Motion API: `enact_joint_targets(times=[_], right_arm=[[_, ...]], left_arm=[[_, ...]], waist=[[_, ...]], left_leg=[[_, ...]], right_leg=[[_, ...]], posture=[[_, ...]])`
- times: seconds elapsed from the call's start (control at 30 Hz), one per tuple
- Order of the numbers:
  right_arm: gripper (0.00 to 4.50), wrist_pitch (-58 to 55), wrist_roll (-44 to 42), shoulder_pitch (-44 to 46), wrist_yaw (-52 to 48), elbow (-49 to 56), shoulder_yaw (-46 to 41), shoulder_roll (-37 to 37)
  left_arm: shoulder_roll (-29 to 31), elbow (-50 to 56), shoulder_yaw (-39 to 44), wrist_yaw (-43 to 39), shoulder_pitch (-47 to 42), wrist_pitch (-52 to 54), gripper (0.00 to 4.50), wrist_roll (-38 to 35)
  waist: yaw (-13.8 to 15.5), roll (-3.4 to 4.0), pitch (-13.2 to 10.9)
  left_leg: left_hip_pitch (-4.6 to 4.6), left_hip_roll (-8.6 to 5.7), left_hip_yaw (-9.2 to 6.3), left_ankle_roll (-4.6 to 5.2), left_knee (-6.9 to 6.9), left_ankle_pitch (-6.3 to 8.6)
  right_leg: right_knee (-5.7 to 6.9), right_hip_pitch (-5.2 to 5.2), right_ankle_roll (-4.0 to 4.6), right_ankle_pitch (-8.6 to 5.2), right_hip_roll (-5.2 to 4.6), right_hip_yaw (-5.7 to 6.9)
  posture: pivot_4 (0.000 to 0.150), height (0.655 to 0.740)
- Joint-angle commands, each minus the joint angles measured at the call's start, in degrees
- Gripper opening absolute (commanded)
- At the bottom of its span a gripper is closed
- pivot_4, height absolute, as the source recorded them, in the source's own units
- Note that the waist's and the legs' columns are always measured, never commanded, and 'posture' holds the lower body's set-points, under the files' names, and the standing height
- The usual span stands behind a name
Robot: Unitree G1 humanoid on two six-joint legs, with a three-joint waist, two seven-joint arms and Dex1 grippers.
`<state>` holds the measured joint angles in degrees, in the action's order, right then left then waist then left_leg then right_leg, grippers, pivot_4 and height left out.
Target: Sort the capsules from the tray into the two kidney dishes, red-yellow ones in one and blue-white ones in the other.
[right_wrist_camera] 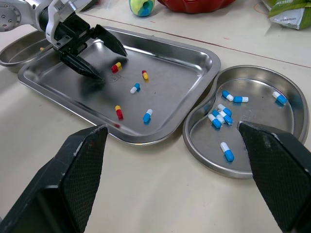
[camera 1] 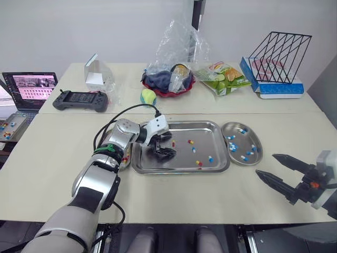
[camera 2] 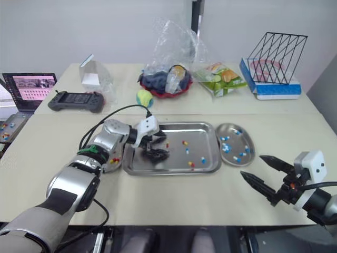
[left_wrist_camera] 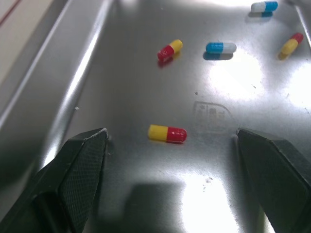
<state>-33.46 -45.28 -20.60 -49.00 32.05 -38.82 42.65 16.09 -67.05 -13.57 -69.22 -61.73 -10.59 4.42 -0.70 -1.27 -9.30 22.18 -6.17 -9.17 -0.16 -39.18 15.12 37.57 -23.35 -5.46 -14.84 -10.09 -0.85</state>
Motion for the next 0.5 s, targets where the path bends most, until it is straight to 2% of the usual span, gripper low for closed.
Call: enact_joint_targets(times=[0.03, 0.07, 0.43, 0.5], right_arm=[[4.5, 1.9, 0.2, 0.0, 0.7, 1.5, -1.8, -0.2], [4.5, 2.1, 0.4, 0.0, 0.7, 1.4, -1.7, -0.1], [4.5, 2.9, 2.0, 1.9, 0.8, -0.3, 0.0, 0.8], [4.5, 2.8, 2.2, 2.5, 0.7, -0.5, 0.3, 1.0]], left_arm=[[-0.2, -0.2, 1.0, -0.4, -1.4, -0.7, 3.66, 0.1], [-0.2, -0.3, 0.9, -0.7, -1.4, -0.7, 3.38, 0.4], [-0.4, -1.0, 1.2, -0.1, -1.6, 0.7, 3.38, 1.1], [-0.6, -0.7, 1.9, -0.9, -1.6, 1.3, 2.9, 0.4]], waist=[[0.0, 0.0, 0.0], [-0.1, 0.0, 0.0], [-0.1, 0.0, 0.0], [-0.1, 0.0, 0.0]], left_leg=[[0.0, 0.0, -0.01, 0.0, 0.0, 0.0], [-0.02, 0.0, 0.0, 0.0, -0.01, 0.0], [-0.13, 0.0, -0.01, 0.05, -0.01, 0.03], [-0.14, 0.0, -0.01, 0.05, -0.01, 0.03]], right_leg=[[-0.01, 0.01, -0.01, 0.01, 0.0, 0.0], [-0.01, 0.02, -0.01, 0.01, 0.0, 0.0], [-0.02, 0.14, -0.02, 0.01, 0.0, 0.0], [-0.02, 0.16, -0.02, 0.01, 0.0, 0.0]], posture=[[0.15, 0.74], [0.15, 0.74], [0.15, 0.74], [0.15, 0.74]])
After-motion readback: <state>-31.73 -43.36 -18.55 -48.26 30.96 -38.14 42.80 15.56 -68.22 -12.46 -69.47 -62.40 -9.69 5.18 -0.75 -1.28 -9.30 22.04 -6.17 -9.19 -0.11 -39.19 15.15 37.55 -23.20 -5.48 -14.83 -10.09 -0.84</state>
